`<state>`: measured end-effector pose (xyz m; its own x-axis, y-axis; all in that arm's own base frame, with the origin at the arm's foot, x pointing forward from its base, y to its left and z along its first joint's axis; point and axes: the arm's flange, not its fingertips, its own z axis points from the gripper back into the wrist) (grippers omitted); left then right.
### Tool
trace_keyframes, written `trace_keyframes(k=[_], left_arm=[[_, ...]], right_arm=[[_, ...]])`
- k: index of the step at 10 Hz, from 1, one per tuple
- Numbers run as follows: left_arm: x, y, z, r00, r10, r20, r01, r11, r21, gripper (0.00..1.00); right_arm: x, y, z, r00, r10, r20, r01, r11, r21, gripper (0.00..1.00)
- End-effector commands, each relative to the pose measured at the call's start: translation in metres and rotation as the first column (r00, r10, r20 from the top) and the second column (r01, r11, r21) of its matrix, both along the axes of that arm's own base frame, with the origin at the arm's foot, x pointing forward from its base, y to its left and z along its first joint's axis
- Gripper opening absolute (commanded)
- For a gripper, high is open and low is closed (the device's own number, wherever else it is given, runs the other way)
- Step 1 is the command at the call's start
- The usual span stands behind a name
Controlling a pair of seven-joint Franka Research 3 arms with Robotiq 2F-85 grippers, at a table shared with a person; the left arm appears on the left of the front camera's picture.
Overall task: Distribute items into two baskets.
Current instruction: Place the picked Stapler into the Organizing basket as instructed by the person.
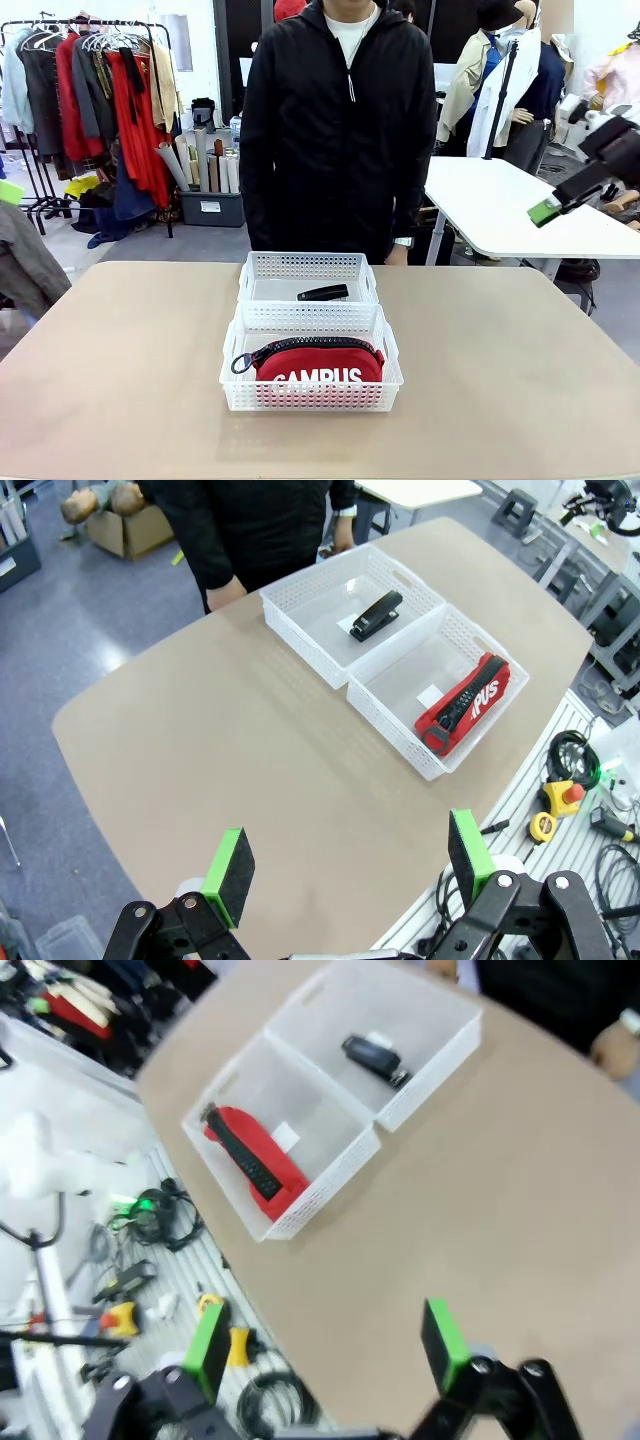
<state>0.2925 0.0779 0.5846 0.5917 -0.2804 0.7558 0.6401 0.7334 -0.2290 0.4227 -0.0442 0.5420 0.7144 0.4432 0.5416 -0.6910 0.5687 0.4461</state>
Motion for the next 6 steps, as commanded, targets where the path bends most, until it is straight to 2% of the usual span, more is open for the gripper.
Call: trace_keyframes(k=[1,4,6], left_arm=[[-0.001,-0.001,-0.001,1.000,-0.001,0.002,0.001,1.000,-0.002,1.00],[-0.001,-0.001,-0.001,1.000,-0.001,0.002,0.001,1.000,-0.002,1.00],[-0.001,-0.001,-0.001,1.000,-0.001,0.002,0.001,1.000,-0.002,1.00]], right_arm=[[-0.046,0.001,-0.002,0.993,-0.081,0.087,0.080,0.997,0.023,1.00],[-0.081,-0.009,-0.011,0.983,-0.132,0.128,0.125,0.990,0.064,1.00],[-0.086,-0.012,-0.007,0.983,-0.129,0.130,0.121,0.990,0.068,1.00]])
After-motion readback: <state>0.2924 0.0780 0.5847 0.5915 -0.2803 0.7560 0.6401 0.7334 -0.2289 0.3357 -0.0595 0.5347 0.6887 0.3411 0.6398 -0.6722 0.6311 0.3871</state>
